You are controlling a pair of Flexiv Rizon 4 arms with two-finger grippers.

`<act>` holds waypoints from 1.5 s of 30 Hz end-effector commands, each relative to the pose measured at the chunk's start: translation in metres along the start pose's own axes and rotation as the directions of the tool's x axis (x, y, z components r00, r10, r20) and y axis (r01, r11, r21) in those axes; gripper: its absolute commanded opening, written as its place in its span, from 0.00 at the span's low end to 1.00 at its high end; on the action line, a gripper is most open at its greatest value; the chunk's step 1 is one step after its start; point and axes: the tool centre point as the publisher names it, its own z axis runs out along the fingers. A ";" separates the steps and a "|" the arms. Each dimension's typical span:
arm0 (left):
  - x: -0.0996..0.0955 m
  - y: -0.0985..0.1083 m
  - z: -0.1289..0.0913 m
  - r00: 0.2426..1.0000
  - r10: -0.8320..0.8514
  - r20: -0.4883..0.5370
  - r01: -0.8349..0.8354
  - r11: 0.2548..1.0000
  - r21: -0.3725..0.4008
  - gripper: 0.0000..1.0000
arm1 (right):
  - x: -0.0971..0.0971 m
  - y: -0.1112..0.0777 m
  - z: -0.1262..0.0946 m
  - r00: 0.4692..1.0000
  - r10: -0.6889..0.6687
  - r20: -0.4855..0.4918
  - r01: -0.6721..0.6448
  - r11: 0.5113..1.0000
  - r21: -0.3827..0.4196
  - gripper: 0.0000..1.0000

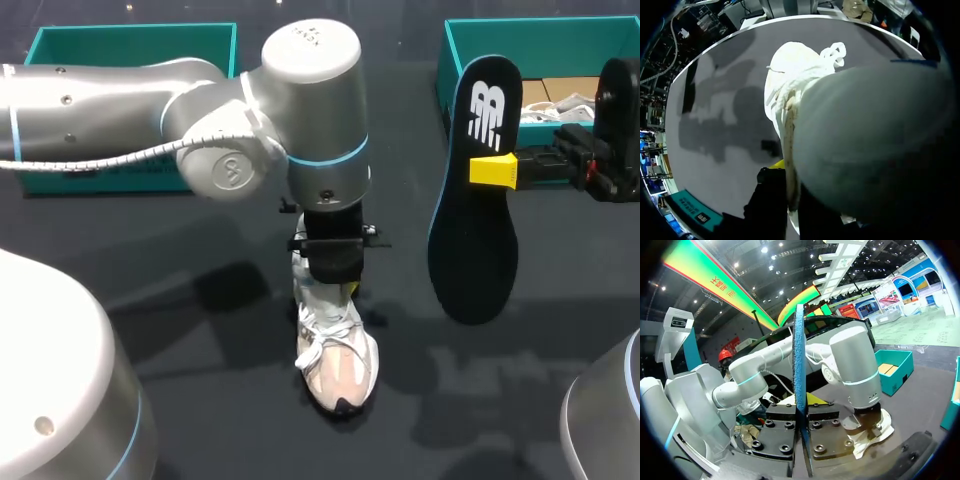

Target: Take the shoe out of the shoebox, open the shoe tongue, remove and reinsert the insole, then place the shoe into the shoebox

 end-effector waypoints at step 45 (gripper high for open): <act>-0.027 0.053 -0.141 0.640 0.072 0.765 0.031 0.992 -0.119 1.00 | -0.001 -0.001 0.002 1.000 0.000 0.001 0.000 1.000 0.000 0.00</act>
